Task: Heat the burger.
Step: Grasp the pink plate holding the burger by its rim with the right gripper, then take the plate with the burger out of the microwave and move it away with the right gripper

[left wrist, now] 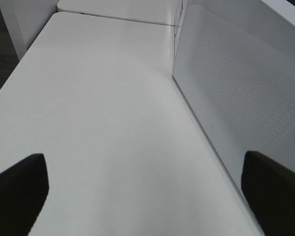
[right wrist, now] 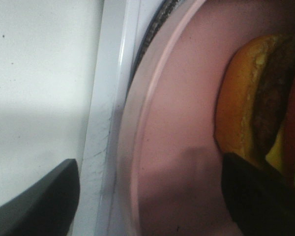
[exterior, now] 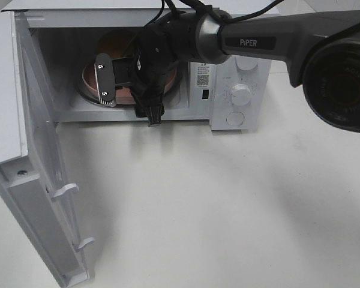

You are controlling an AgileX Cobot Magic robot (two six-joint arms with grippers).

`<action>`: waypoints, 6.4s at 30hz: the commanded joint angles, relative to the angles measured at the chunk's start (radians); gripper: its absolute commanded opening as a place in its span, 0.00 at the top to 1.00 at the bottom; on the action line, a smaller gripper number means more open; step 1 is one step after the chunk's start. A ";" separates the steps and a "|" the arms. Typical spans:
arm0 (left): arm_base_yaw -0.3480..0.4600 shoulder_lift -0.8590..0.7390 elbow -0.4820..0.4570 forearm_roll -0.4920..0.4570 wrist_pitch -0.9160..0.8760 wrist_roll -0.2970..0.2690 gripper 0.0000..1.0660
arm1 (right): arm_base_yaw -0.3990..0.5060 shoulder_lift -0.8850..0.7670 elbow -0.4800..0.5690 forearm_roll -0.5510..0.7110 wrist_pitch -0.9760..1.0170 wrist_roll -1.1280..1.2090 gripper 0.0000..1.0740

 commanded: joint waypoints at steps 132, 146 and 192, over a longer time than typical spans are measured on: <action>0.003 -0.015 0.001 0.003 -0.010 0.002 0.06 | 0.071 -1.618 1.638 -0.240 -0.058 0.281 1.00; 0.003 -0.015 0.001 0.003 -0.010 0.002 0.06 | 0.071 -1.733 1.669 -0.476 0.134 0.648 1.00; 0.003 -0.015 0.001 0.003 -0.010 0.002 0.06 | 0.067 -1.067 1.405 -0.734 0.498 1.793 1.00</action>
